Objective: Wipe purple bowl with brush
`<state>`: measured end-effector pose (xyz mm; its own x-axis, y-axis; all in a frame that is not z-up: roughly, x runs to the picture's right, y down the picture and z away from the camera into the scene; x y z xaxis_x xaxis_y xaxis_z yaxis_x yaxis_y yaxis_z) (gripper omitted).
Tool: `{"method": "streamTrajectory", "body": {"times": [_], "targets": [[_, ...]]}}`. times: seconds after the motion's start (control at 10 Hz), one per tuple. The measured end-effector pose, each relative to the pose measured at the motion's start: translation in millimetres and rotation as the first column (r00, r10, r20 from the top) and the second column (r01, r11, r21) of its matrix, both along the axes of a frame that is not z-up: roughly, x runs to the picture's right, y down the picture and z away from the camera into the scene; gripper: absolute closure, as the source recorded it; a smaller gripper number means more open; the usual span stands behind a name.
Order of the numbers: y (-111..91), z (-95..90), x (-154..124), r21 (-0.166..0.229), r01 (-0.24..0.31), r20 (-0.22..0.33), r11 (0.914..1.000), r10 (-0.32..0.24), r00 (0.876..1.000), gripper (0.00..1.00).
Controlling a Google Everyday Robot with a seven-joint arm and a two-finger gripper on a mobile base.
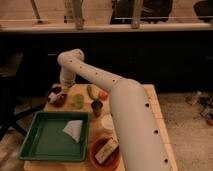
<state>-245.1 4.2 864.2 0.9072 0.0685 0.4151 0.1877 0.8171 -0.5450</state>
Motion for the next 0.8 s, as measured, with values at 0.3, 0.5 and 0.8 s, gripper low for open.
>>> {"method": "streamTrajectory", "body": {"times": [0.3,0.5,0.8], "targets": [[0.6,4.0,23.7,-0.009,-0.014,-0.045,0.9999,0.014,0.999,1.00],[-2.5,17.4,41.8,-0.022,-0.037,-0.089,0.9991,0.035,0.995,1.00],[-12.1,41.1,56.9,-0.037,-0.066,-0.133,0.9972,0.061,0.989,1.00]]}}
